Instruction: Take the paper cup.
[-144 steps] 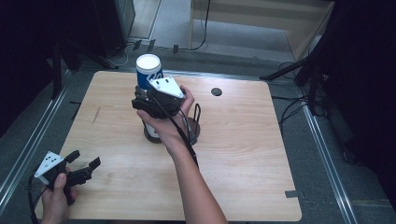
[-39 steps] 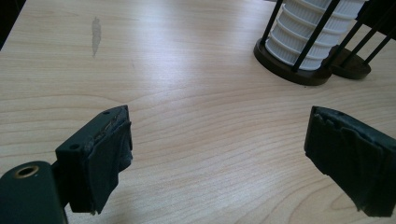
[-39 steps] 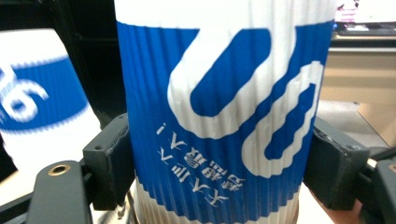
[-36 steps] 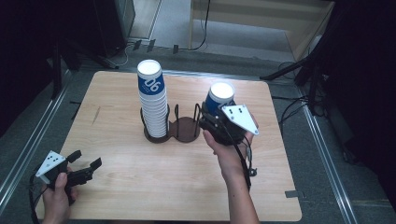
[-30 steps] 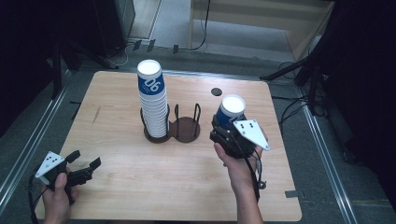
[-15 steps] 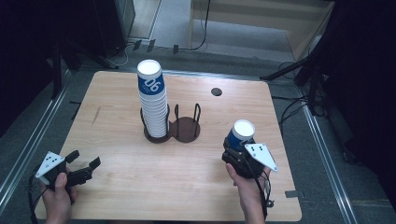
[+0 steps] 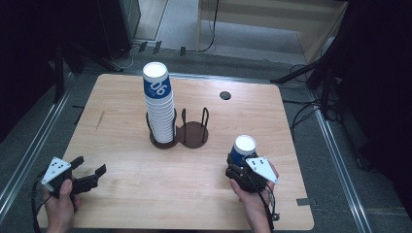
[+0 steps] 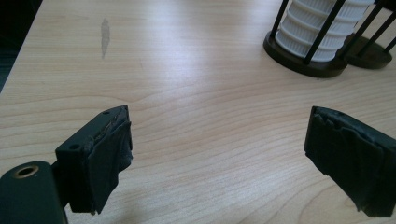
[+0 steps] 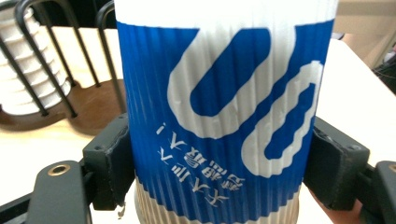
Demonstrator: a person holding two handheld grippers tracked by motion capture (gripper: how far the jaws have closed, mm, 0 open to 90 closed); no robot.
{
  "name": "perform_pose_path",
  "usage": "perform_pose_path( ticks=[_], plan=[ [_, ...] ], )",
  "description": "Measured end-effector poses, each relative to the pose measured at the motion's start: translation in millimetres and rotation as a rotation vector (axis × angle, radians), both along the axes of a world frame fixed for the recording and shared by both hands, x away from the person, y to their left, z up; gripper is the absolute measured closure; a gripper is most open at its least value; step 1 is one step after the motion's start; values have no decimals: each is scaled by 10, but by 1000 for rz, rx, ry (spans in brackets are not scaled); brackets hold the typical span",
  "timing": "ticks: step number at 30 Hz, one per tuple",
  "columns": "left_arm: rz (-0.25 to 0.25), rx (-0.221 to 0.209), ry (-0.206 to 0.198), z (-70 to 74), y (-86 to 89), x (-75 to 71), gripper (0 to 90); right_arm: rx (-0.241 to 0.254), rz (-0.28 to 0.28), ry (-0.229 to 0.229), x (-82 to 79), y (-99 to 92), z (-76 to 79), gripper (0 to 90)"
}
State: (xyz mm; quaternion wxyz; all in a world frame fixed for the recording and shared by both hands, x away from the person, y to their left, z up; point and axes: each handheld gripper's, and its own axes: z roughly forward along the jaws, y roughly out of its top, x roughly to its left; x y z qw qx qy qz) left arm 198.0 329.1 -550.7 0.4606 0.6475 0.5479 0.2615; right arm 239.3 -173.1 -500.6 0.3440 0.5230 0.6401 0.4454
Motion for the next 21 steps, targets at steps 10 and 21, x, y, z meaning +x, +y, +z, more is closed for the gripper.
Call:
perform_pose_path(
  ticks=[10, 21],
  plan=[
    [-42, 33, 33, 95, -140, 57, 84, -74, 65, 20, -19, 305, -152, 205],
    [-177, 2, 3, 309, -560, 88, 84, -177, 110, -3, -93, 624, -216, 204]
  ],
)
